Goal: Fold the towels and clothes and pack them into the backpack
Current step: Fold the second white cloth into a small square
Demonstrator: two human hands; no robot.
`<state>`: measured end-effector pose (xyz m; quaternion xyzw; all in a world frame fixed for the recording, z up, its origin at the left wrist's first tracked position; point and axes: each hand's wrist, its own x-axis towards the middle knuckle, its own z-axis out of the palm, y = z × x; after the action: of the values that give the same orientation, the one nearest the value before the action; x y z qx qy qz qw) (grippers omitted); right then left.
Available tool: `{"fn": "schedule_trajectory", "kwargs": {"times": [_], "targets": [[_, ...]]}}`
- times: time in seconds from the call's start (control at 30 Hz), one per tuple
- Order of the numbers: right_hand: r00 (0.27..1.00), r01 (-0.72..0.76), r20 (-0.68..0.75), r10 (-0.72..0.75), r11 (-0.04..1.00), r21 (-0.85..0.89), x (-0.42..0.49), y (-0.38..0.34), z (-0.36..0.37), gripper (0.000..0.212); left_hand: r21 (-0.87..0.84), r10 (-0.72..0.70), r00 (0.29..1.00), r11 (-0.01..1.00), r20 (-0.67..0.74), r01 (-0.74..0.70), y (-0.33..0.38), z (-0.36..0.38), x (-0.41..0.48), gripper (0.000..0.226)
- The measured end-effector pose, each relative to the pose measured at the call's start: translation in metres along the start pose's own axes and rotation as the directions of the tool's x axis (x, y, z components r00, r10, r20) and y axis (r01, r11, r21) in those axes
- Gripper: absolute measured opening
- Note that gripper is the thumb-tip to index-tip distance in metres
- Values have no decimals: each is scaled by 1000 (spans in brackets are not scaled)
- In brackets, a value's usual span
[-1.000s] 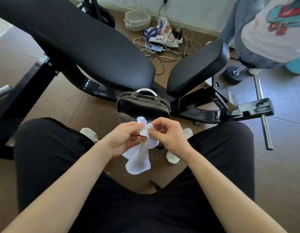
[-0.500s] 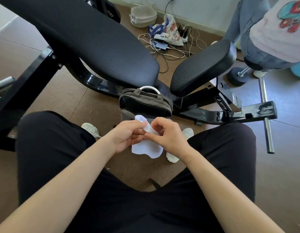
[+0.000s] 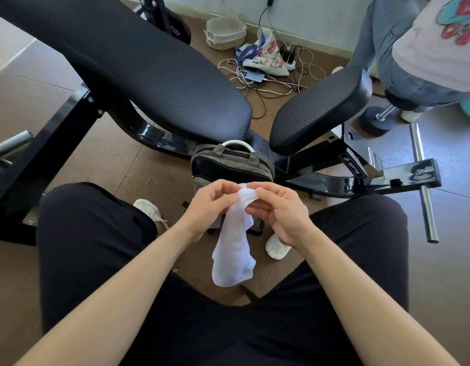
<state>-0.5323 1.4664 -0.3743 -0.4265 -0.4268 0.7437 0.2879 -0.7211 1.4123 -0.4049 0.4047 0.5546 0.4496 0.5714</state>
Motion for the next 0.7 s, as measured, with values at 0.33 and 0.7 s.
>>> {"fn": "schedule_trajectory", "kwargs": {"times": [0.33, 0.7], "targets": [[942, 274, -52, -333, 848, -454, -5, 2, 1, 20, 563, 437, 897, 758, -63, -329, -17, 8, 3, 49], [884, 267, -121, -452, 699, -664, 4, 0, -3, 14, 649, 547, 817, 690, -181, -319, -22, 22, 5, 25]]}}
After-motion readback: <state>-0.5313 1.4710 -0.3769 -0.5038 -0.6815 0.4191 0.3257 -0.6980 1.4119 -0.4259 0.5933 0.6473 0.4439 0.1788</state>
